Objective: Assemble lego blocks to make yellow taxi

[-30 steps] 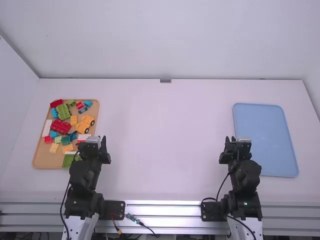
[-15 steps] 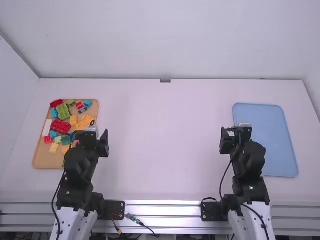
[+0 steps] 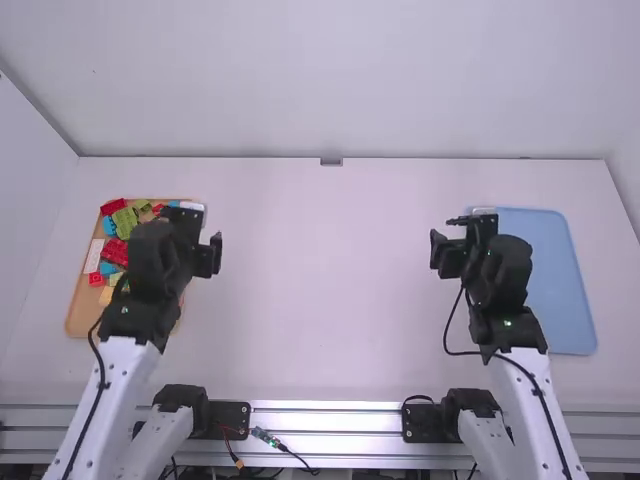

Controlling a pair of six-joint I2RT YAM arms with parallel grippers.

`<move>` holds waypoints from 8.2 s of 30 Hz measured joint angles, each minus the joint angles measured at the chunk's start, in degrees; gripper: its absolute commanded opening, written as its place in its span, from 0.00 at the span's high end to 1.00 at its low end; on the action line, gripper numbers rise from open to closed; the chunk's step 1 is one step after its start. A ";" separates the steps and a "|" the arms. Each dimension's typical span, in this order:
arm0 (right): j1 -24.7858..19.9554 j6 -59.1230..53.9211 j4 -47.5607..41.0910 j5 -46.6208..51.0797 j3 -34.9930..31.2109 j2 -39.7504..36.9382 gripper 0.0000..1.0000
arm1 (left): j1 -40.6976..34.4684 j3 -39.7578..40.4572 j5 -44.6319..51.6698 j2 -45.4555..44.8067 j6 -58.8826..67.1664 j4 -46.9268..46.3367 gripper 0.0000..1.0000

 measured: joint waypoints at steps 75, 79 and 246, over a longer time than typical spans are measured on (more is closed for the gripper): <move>-0.15 -4.76 1.33 -2.99 11.69 16.22 0.01 | 26.75 39.76 13.55 71.69 33.77 -13.16 0.42; -0.15 -4.81 1.33 -2.99 11.69 16.22 0.01 | 26.73 39.76 13.57 71.69 32.30 -12.39 0.50; 4.04 -6.40 9.97 -7.45 11.74 16.22 0.01 | 52.61 22.71 11.43 59.25 36.02 -6.34 0.20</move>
